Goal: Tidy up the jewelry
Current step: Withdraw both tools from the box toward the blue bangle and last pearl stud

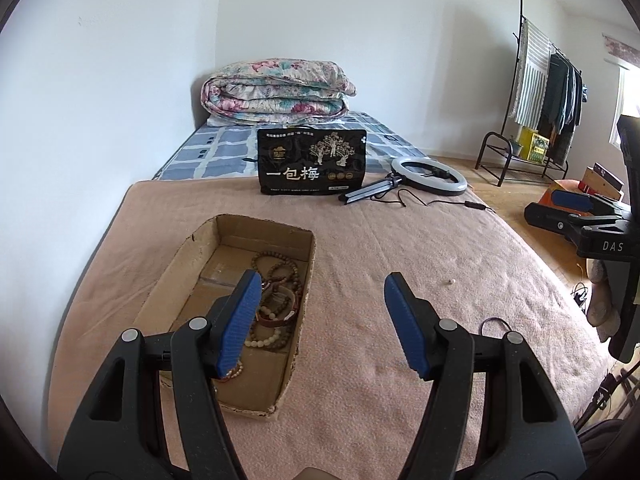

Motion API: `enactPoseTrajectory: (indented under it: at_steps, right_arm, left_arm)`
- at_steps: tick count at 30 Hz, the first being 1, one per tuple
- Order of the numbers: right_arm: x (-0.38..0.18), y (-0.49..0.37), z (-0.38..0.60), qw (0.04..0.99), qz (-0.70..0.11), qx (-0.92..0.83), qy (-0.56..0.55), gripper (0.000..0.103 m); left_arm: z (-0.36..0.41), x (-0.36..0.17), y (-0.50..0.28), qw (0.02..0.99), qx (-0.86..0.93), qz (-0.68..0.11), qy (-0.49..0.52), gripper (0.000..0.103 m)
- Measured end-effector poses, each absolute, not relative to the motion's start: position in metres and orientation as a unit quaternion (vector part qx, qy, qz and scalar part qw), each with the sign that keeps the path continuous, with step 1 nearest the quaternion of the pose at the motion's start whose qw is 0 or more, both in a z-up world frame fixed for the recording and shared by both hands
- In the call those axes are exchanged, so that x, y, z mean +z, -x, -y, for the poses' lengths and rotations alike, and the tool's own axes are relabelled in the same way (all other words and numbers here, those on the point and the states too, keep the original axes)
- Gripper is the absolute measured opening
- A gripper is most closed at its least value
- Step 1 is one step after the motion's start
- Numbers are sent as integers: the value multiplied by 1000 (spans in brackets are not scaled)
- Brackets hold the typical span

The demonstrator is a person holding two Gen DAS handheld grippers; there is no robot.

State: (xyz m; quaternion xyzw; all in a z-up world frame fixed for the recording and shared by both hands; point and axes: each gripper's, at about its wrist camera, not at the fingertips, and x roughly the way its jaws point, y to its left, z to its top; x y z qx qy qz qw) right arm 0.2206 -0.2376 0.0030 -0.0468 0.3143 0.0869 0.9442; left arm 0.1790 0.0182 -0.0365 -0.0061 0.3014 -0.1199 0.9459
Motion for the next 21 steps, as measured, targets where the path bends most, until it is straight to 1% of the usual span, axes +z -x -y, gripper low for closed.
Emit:
enactPoseTrajectory:
  at_steps: [6, 10, 21]
  right_arm:
    - [-5, -206, 288, 943, -324, 67, 27, 103]
    - [-18, -196, 312, 939, -339, 49, 36, 103]
    - [-68, -181, 343, 915, -396, 49, 63, 102]
  left_arm:
    - [9, -46, -185, 938, -145, -314, 1, 66]
    - [27, -53, -191, 933, -161, -322, 1, 66]
    - [80, -71, -208, 918, -204, -338, -12, 66]
